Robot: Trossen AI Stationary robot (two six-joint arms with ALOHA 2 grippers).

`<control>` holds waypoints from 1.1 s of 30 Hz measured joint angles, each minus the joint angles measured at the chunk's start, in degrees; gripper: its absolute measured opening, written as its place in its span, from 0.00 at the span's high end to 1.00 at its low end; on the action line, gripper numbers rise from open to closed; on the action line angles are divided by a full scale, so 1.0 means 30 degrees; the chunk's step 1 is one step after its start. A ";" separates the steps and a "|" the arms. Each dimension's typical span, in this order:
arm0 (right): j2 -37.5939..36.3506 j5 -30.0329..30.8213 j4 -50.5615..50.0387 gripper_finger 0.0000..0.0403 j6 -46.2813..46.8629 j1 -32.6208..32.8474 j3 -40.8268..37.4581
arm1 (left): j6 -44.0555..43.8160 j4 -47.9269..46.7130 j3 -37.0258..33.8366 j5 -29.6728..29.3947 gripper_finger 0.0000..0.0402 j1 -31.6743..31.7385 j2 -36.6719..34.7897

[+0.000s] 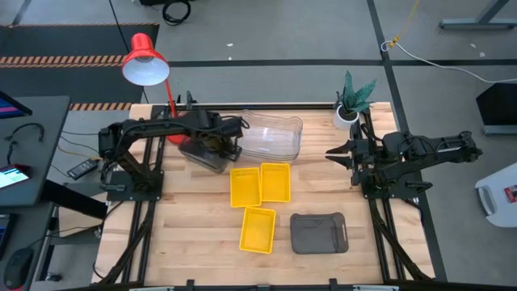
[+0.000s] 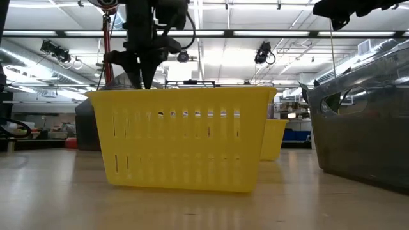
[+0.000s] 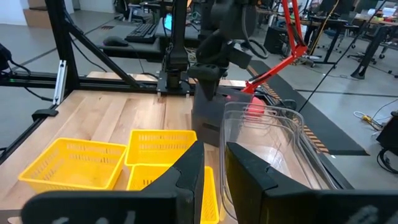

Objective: Stack baskets by color
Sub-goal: Stack the middle left black bin on top of the top black bin

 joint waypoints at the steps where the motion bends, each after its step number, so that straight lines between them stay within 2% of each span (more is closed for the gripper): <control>1: 0.0055 0.0000 0.0021 0.82 0.0000 0.0000 0.0000 | 0.0106 0.0025 0.0000 -0.0307 0.64 -0.0173 0.0063; 6: 0.0237 0.0005 0.0115 0.82 0.0000 0.0000 0.0007 | 0.0833 -0.0493 0.0000 -0.0734 0.55 -0.0485 0.0546; 9: 0.0400 0.0128 0.0149 0.82 0.0000 0.0000 0.0007 | 0.1069 -0.1219 0.0000 -0.0497 0.56 -0.0449 0.0891; 15: 0.0737 0.0146 0.0408 0.82 0.0006 0.0000 0.0007 | 0.1378 -0.1661 -0.0007 0.0663 0.73 -0.0706 0.1114; 21: 0.0855 0.0146 0.0392 0.82 0.0006 0.0000 0.0007 | 0.0563 -0.2561 -0.0007 0.0814 0.92 -0.1386 0.1113; 24: 0.0848 0.0143 0.0395 0.82 0.0000 0.0000 0.0007 | 0.0230 -0.2573 -0.0007 0.1219 0.98 -0.1861 0.1113; 27: 0.0848 0.0138 0.0389 0.82 -0.0007 0.0000 0.0007 | -0.0083 -0.2667 -0.0007 0.1129 0.97 -0.2222 0.1113; 33: 0.0848 0.0138 0.0385 0.82 -0.0015 0.0000 0.0007 | -0.0020 -0.2726 -0.0007 0.0458 0.86 -0.2120 0.1106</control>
